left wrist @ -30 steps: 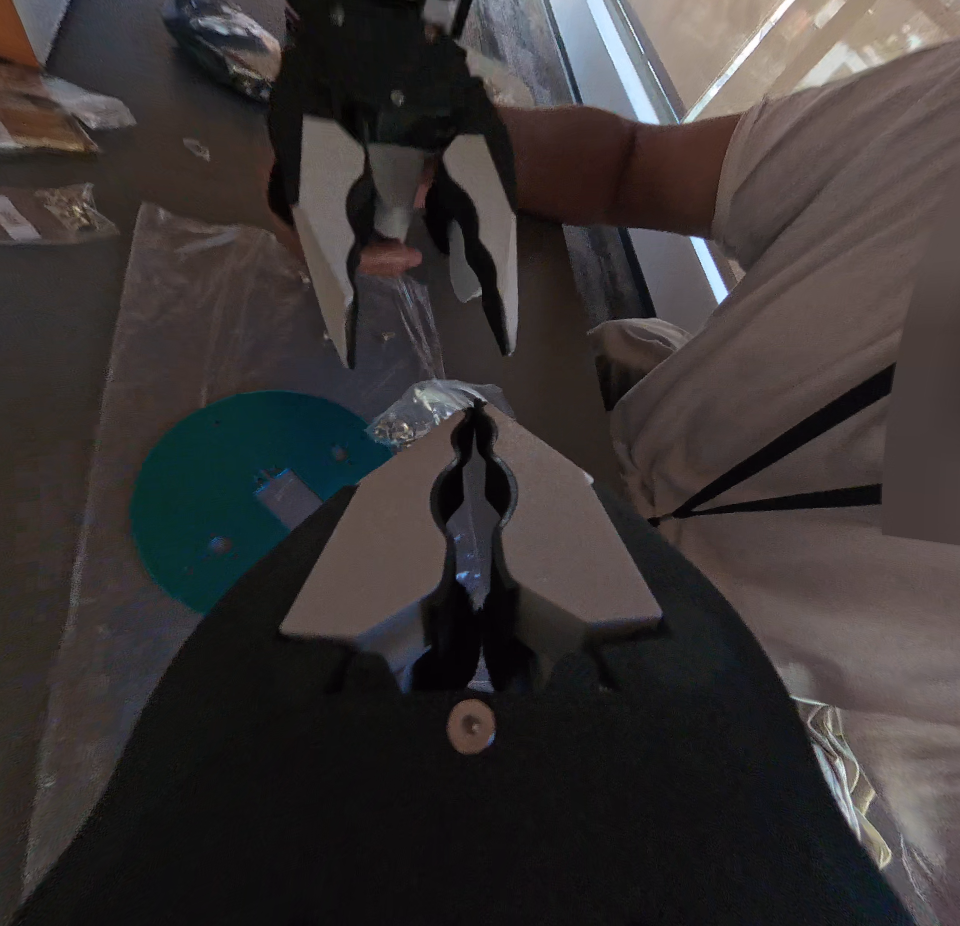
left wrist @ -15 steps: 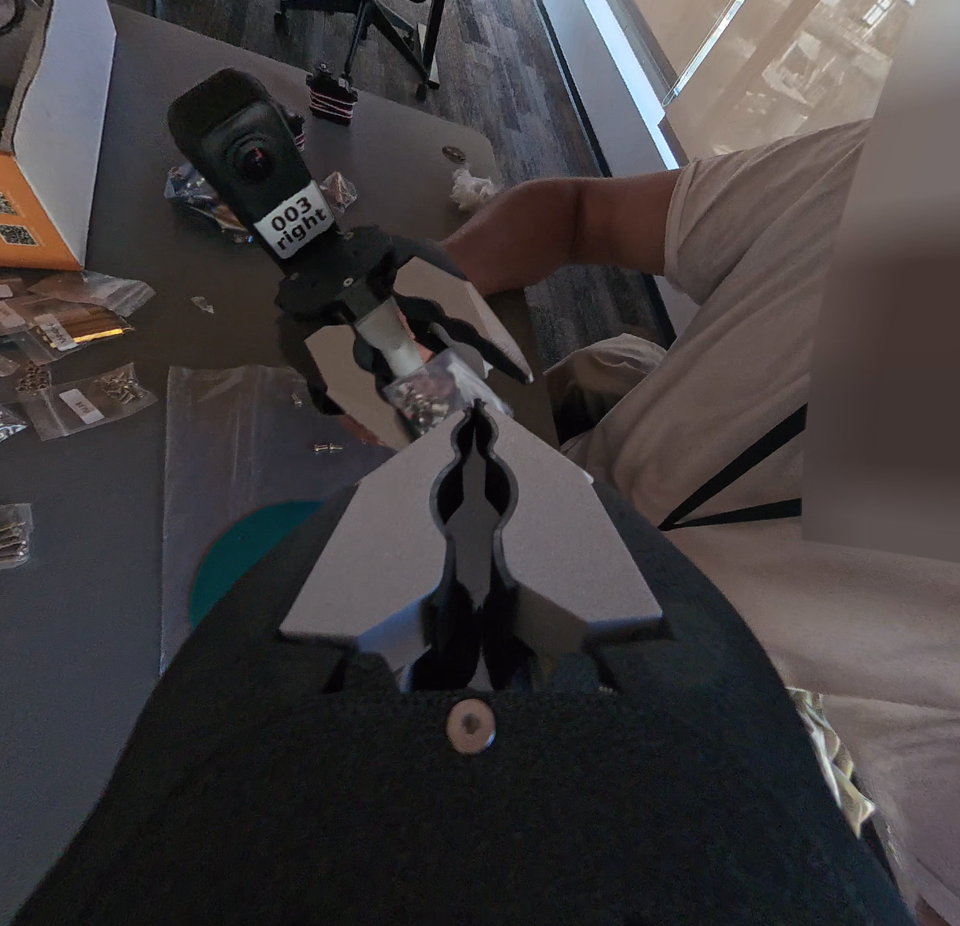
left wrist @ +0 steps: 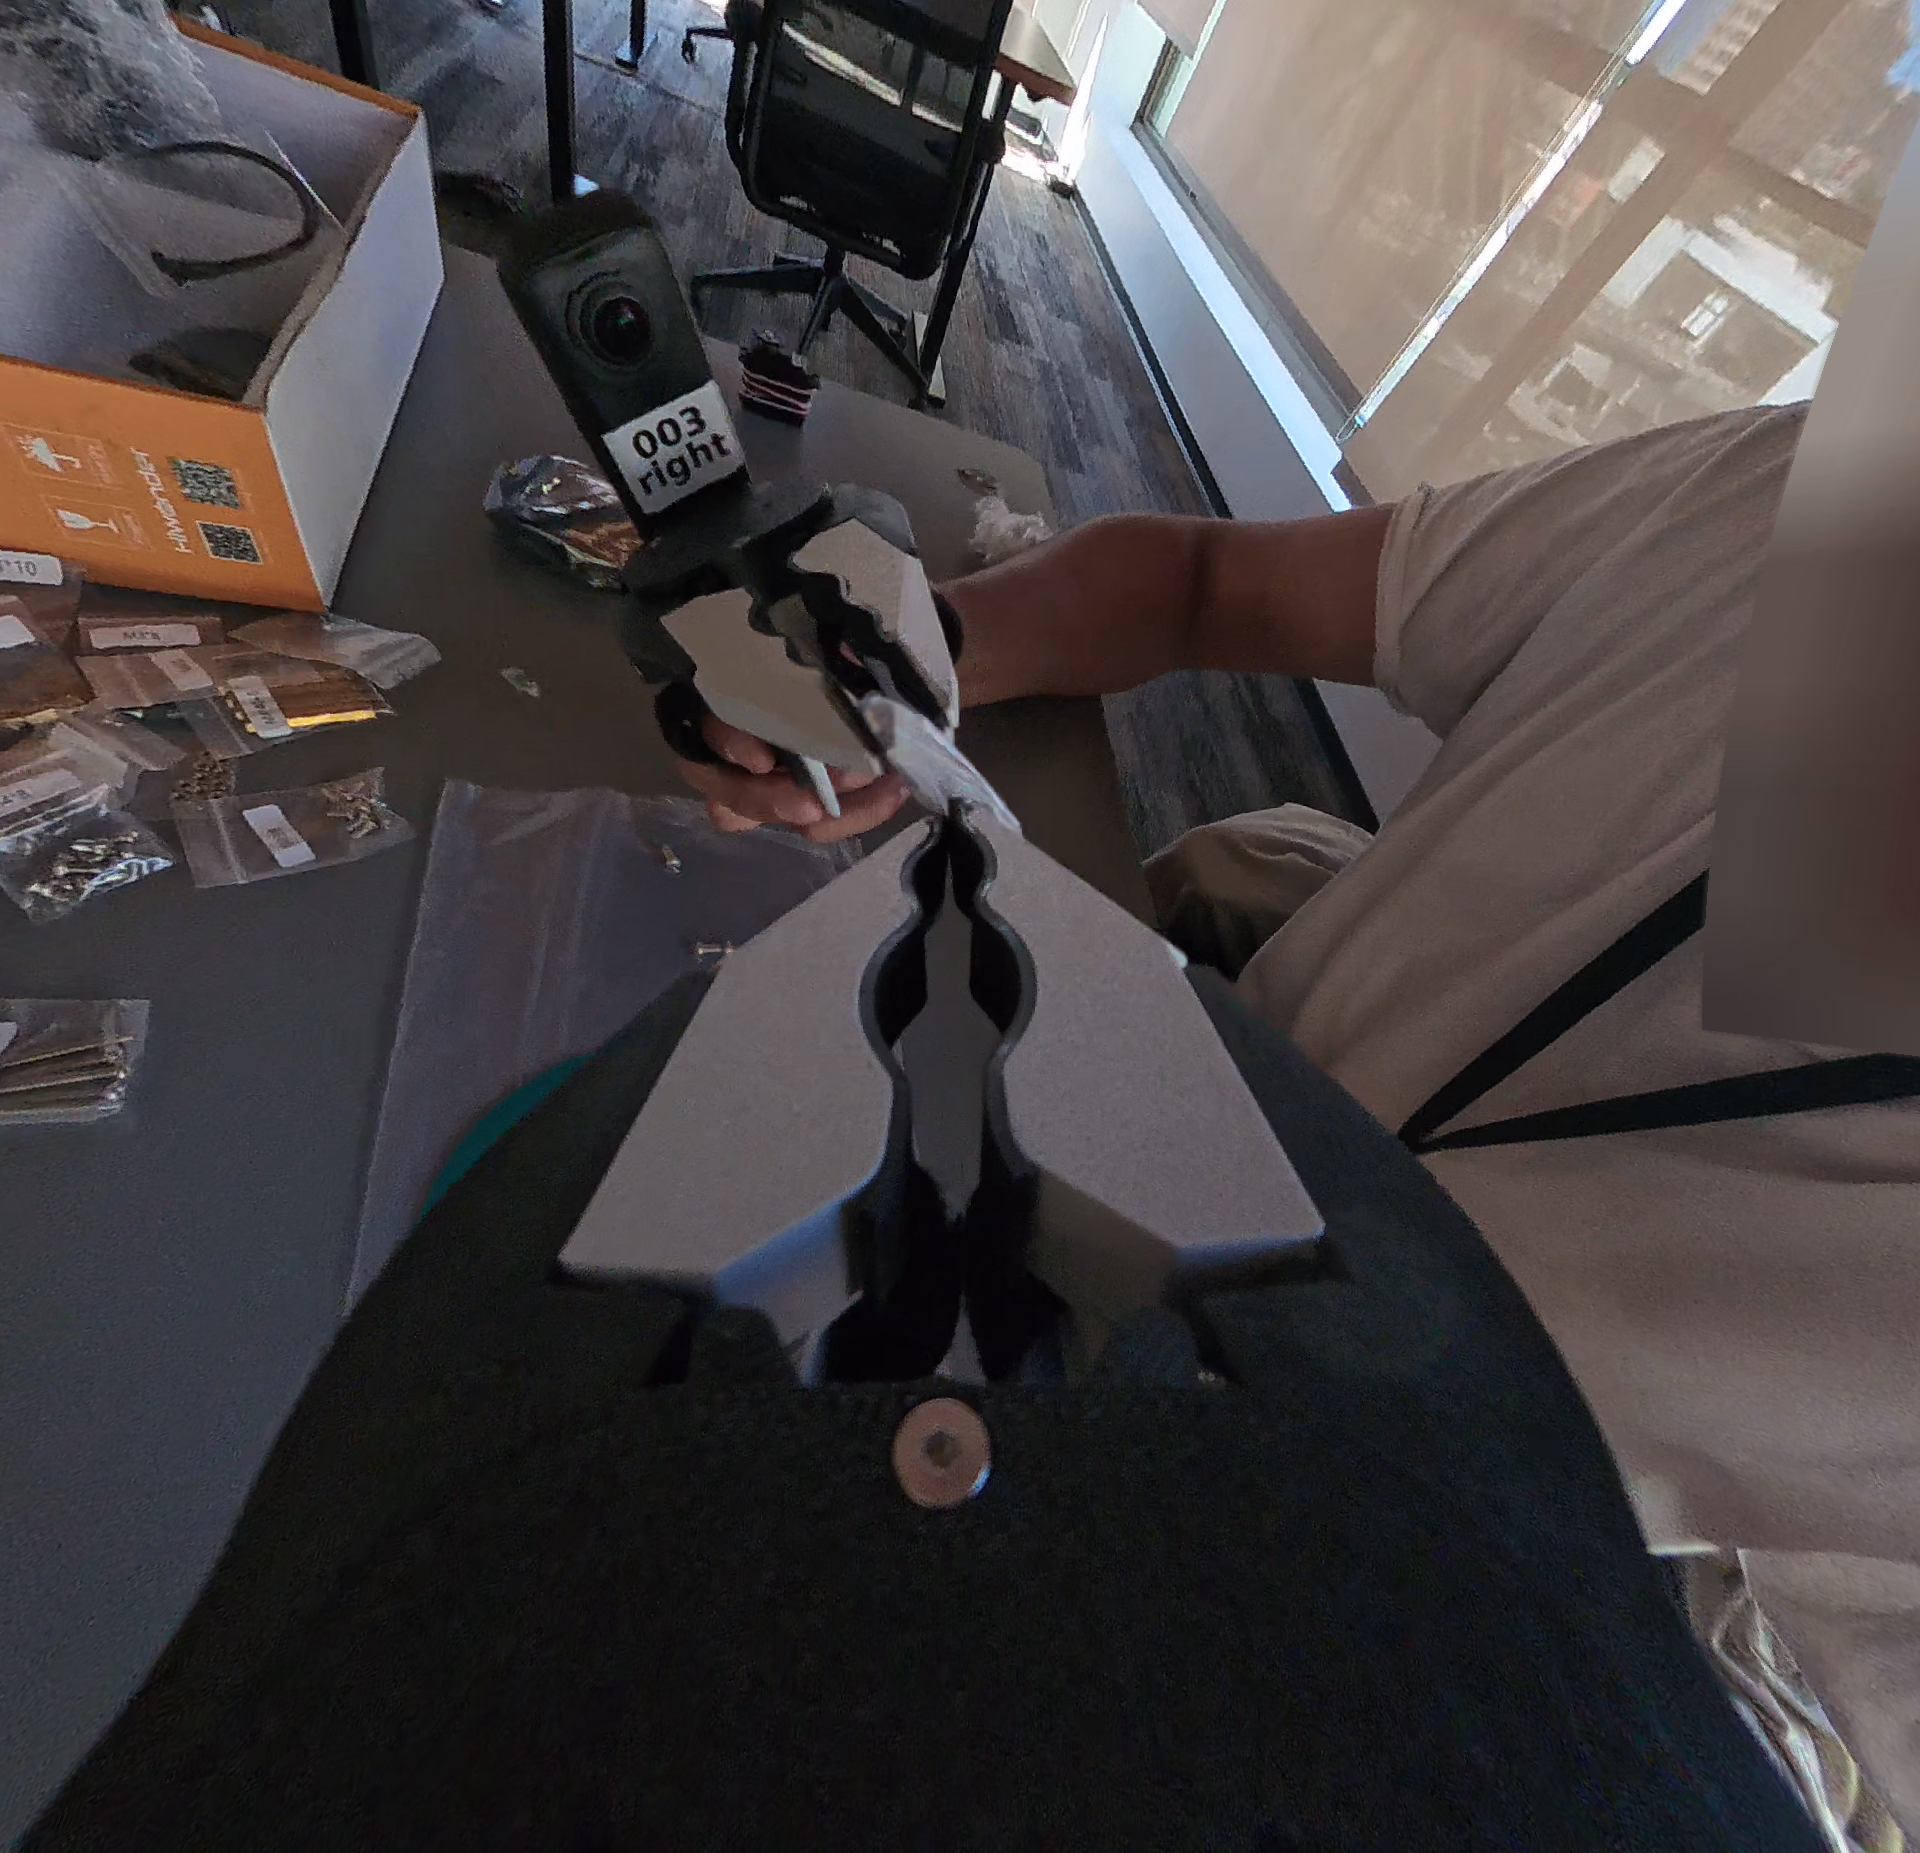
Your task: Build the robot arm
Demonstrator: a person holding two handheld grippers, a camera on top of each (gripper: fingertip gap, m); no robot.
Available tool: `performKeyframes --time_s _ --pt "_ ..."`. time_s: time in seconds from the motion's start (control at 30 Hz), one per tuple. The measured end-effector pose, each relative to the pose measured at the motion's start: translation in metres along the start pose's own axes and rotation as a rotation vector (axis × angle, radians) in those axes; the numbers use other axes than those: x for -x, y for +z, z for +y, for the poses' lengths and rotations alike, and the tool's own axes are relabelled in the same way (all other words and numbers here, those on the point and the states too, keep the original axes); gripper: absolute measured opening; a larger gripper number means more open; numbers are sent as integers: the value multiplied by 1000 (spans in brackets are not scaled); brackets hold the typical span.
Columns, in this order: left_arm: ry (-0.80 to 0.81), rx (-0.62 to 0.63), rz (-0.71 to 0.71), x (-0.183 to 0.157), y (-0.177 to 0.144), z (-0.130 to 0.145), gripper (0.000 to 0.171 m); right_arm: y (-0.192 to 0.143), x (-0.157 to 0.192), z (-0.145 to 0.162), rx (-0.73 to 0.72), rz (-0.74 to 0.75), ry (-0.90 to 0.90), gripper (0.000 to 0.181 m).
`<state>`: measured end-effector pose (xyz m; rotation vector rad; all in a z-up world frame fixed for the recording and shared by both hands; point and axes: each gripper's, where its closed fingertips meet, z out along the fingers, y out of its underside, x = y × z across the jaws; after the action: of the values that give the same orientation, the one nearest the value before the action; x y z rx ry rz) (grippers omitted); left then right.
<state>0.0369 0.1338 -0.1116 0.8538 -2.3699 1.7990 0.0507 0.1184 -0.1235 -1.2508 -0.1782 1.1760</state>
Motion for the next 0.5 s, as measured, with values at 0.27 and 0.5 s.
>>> performKeyframes --time_s 0.27,0.5 --pt "14 -82 -32 19 1 1 0 -12 -10 -14 -38 96 -32 4" --pt "102 -118 -76 42 23 22 0 -39 -34 -3 170 320 -104 4"
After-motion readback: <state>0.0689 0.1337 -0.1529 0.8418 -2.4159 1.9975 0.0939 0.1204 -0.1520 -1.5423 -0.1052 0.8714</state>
